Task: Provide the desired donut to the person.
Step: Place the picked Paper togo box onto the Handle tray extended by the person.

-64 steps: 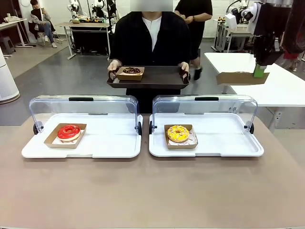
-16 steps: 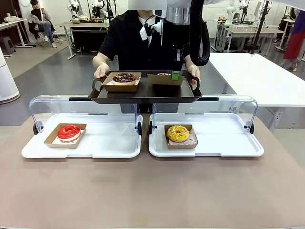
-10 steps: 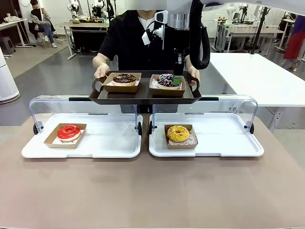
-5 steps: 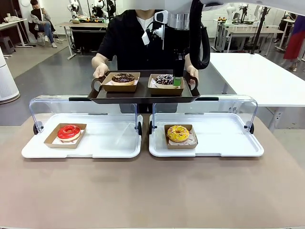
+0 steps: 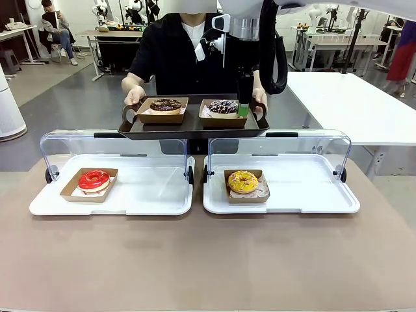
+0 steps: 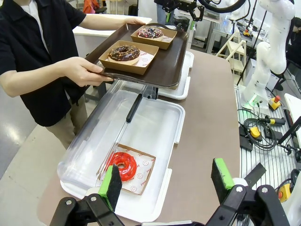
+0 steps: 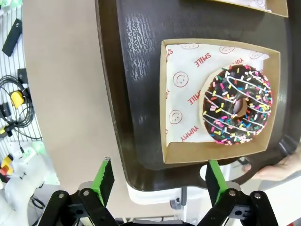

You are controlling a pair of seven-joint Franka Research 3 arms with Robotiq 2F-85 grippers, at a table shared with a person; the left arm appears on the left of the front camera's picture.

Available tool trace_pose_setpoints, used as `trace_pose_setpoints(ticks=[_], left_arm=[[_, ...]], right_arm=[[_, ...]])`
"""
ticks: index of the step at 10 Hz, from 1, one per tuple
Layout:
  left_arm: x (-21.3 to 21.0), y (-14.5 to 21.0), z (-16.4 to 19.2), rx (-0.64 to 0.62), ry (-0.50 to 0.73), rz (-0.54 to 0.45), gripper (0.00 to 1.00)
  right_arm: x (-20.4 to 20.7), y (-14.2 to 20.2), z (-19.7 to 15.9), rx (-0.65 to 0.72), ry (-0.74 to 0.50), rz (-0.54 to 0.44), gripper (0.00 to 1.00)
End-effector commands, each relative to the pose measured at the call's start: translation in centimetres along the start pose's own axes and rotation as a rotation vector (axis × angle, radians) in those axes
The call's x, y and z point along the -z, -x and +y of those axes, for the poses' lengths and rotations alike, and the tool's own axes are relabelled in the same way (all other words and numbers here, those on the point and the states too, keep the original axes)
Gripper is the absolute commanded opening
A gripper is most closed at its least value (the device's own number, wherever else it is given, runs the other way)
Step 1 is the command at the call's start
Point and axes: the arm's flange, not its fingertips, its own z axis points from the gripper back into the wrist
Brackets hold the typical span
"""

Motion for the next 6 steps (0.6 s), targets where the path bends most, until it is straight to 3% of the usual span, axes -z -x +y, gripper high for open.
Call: trace_pose_setpoints(ticks=[1,4,6], left_arm=[[-0.1,-0.1,-0.1,0.005,-0.002,-0.002,1.00],[-0.1,-0.1,-0.1,0.005,-0.002,-0.002,1.00],[-0.1,-0.1,-0.1,0.005,-0.002,-0.002,1.00]], right_arm=[[-0.6,1.2,0.3,-0.028,-0.004,-0.022,1.00],[-3.5,7.7,1.6,-0.010,-0.074,-0.223,1.00],[-6.4,16.6,3.2,0.082,-0.029,-0.462,1.00]])
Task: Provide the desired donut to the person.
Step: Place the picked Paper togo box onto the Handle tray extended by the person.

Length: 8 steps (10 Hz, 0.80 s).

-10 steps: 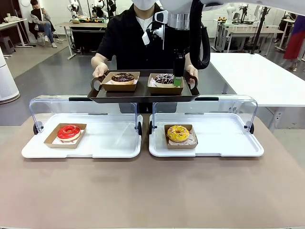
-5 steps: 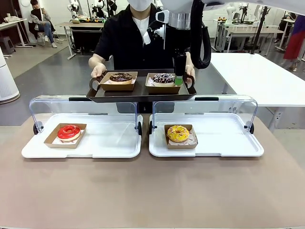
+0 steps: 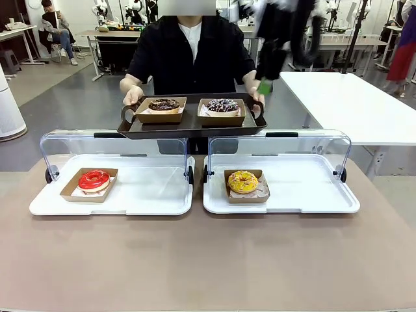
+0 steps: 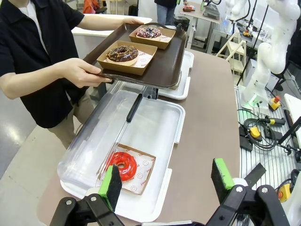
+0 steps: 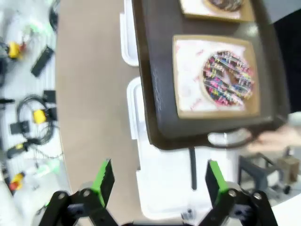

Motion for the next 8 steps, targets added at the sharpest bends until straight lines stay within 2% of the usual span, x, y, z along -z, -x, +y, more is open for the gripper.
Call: trace_pose_setpoints(ticks=[1,2,4,8], left_arm=[[-0.1,-0.1,-0.1,0.007,-0.001,-0.002,1.00],[-0.1,-0.1,-0.1,0.007,-0.001,-0.002,1.00],[-0.1,-0.1,-0.1,0.007,-0.001,-0.002,1.00],[-0.1,-0.1,-0.1,0.007,-0.001,-0.002,1.00]], right_arm=[[-2.7,8.3,2.7,0.076,0.024,-0.250,1.00],[-3.5,11.0,3.2,0.115,0.017,-0.308,1.00],[-4.1,15.7,4.1,0.190,0.028,-0.352,1.00],[-1.6,22.8,3.4,0.267,-0.021,-0.420,1.00]])
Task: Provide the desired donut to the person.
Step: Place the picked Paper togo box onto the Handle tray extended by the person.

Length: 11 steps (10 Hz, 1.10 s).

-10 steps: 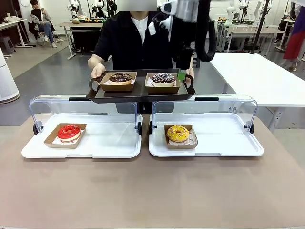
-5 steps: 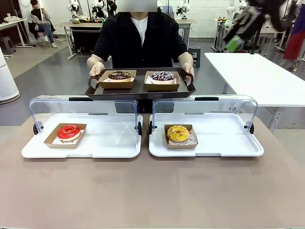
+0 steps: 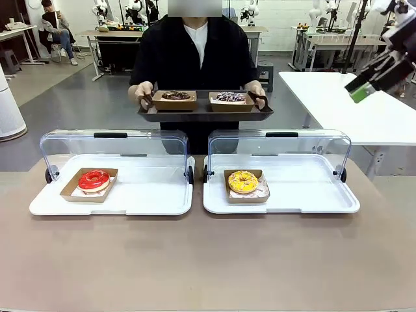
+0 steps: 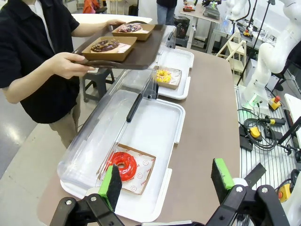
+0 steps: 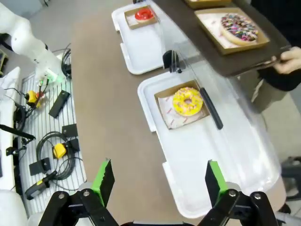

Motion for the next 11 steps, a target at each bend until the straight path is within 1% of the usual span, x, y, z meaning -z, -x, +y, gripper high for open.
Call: trace_pose_setpoints(ticks=[1,2,3,4,11], left_arm=[[-0.1,-0.1,-0.1,0.007,-0.001,-0.002,1.00],[-0.1,-0.1,-0.1,0.007,-0.001,-0.002,1.00],[-0.1,-0.1,-0.1,0.007,-0.001,-0.002,1.00],[-0.1,-0.1,-0.1,0.007,-0.001,-0.002,1.00],[-0.1,-0.1,-0.1,0.007,-0.001,-0.002,1.00]], right_arm=[[0.0,2.3,-1.2,-0.022,-0.027,-0.079,1.00],[-0.1,3.2,-1.6,-0.064,-0.016,-0.109,1.00],[0.4,3.6,-1.8,-0.111,0.007,-0.109,1.00],[-0.1,2.5,-1.3,-0.011,-0.008,-0.046,1.00],[-0.1,2.5,-1.3,-0.011,-0.008,-0.046,1.00]])
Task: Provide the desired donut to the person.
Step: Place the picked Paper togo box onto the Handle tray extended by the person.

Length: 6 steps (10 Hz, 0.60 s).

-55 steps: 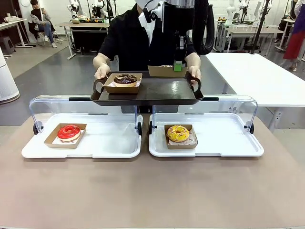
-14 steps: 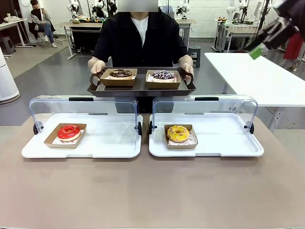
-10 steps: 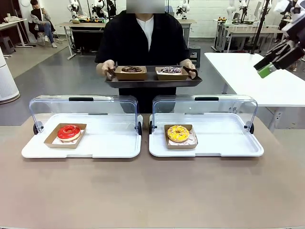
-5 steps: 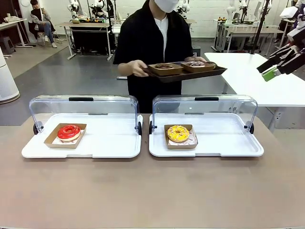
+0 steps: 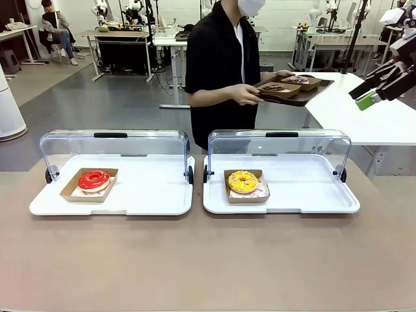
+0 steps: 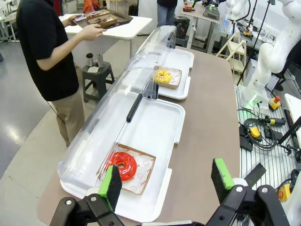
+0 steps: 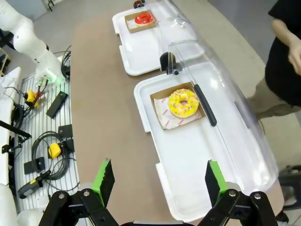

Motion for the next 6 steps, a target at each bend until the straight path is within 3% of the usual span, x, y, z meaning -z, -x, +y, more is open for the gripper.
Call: trace_pose_setpoints(ticks=[1,6], left_arm=[[-0.06,-0.13,-0.10,0.007,-0.001,-0.002,1.00],[-0.06,-0.13,-0.10,0.007,-0.001,-0.002,1.00]], right_arm=[[-0.13,-0.13,0.30,0.019,-0.001,0.011,1.00],[-0.07,0.06,-0.02,0.002,0.002,0.000,1.00]])
